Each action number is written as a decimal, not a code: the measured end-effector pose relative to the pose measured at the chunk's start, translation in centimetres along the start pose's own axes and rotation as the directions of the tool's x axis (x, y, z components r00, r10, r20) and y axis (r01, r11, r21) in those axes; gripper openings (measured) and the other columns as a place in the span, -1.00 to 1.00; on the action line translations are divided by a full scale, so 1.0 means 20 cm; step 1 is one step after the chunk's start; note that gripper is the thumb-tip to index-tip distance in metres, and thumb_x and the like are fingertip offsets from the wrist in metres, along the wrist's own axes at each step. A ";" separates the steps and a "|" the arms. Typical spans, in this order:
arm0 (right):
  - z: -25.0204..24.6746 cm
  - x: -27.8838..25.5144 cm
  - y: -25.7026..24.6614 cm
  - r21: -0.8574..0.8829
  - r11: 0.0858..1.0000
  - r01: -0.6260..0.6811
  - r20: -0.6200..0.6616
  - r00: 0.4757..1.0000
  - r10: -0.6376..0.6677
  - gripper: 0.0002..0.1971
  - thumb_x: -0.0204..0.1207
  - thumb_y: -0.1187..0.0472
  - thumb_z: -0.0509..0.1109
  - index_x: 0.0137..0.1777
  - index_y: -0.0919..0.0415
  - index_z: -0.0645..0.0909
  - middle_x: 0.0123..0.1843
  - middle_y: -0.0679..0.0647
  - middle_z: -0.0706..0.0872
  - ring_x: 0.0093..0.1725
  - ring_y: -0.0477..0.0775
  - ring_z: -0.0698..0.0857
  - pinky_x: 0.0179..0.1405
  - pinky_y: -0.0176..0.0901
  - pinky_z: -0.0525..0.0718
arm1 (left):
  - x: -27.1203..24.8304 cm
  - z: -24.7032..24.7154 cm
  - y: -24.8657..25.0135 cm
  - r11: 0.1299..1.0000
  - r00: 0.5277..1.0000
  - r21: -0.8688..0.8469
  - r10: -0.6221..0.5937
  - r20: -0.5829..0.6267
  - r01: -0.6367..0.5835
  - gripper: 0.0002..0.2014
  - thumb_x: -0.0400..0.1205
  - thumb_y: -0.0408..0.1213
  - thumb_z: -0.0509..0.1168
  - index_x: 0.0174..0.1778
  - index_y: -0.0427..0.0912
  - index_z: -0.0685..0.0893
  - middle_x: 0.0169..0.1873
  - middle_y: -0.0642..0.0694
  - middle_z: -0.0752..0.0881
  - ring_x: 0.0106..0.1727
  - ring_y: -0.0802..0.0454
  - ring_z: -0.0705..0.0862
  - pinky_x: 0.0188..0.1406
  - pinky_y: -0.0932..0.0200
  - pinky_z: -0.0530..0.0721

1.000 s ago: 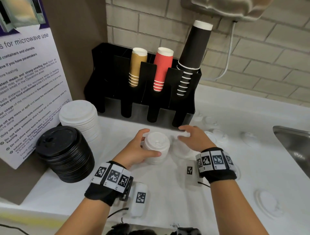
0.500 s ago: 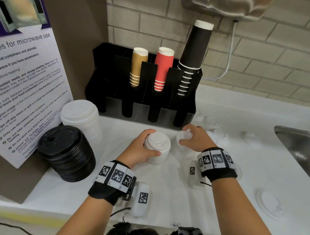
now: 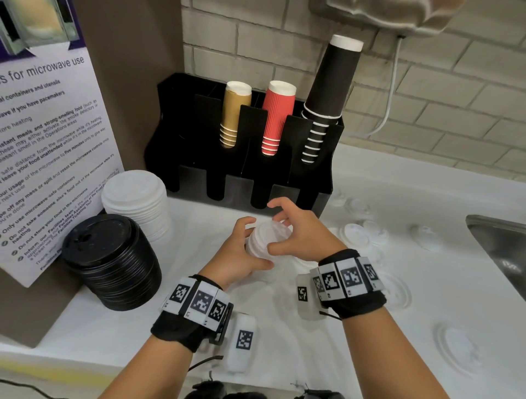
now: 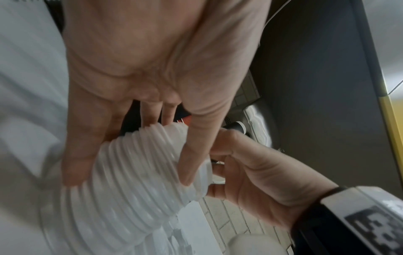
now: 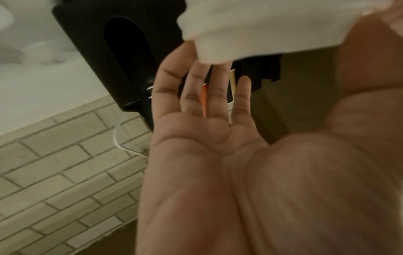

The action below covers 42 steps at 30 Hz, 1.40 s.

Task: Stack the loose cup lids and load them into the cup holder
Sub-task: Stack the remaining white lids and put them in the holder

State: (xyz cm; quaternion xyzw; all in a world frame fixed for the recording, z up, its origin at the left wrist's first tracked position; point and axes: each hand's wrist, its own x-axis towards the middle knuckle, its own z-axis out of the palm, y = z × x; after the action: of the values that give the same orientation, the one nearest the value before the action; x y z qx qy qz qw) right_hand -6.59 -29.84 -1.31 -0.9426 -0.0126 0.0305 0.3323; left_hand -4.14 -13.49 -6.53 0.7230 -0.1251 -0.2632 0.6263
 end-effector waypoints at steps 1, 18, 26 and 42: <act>0.01 0.00 0.00 -0.015 1.000 0.002 0.012 1.000 -0.002 -0.20 0.25 0.14 0.61 0.48 -0.07 0.30 0.19 -0.01 0.58 0.16 0.01 0.57 0.03 -0.27 0.54 | 0.00 0.00 0.00 1.000 1.000 0.002 -0.002 0.000 0.002 -0.16 0.43 -0.47 0.54 0.43 0.21 0.23 0.41 0.05 0.50 0.30 0.03 0.56 0.06 0.04 0.69; -0.05 0.06 0.18 -0.040 0.980 -0.195 -0.191 0.964 0.184 -0.55 0.62 0.06 0.34 0.48 0.17 0.47 0.35 0.17 0.58 0.30 0.08 0.58 0.15 -0.37 0.42 | 0.00 0.00 0.01 0.999 1.000 0.051 0.019 0.000 -0.019 -0.29 0.40 -0.50 0.56 0.38 0.04 0.42 0.17 0.16 0.55 0.26 0.03 0.55 0.30 -0.17 0.64; -0.04 0.06 0.30 -0.340 0.864 -0.372 0.059 0.908 0.414 -0.35 0.35 0.18 0.57 0.46 0.00 0.48 0.44 0.11 0.48 0.29 0.10 0.60 -0.04 -0.27 0.49 | 0.01 0.00 0.03 0.998 1.000 0.064 -0.003 0.013 0.002 -0.25 0.41 -0.41 0.58 0.46 0.04 0.41 0.29 0.04 0.56 0.31 -0.02 0.55 0.32 -0.09 0.62; -0.10 -0.06 0.08 0.141 0.982 -0.123 -0.121 0.983 0.141 -0.58 0.29 0.07 0.63 0.11 -0.06 0.57 -0.04 -0.10 0.67 -0.07 -0.15 0.66 -0.17 -0.42 0.59 | 0.01 -0.01 0.03 0.998 0.999 0.058 0.024 0.023 -0.025 -0.26 0.43 -0.46 0.55 0.48 0.00 0.40 0.29 0.02 0.56 0.33 -0.01 0.55 0.32 -0.20 0.63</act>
State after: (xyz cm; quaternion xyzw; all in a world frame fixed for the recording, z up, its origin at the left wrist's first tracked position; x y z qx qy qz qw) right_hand -7.65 -32.36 -0.61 -0.9171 0.0738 -0.0084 0.3917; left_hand -3.76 -13.54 -6.03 0.7365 -0.1486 -0.2599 0.6065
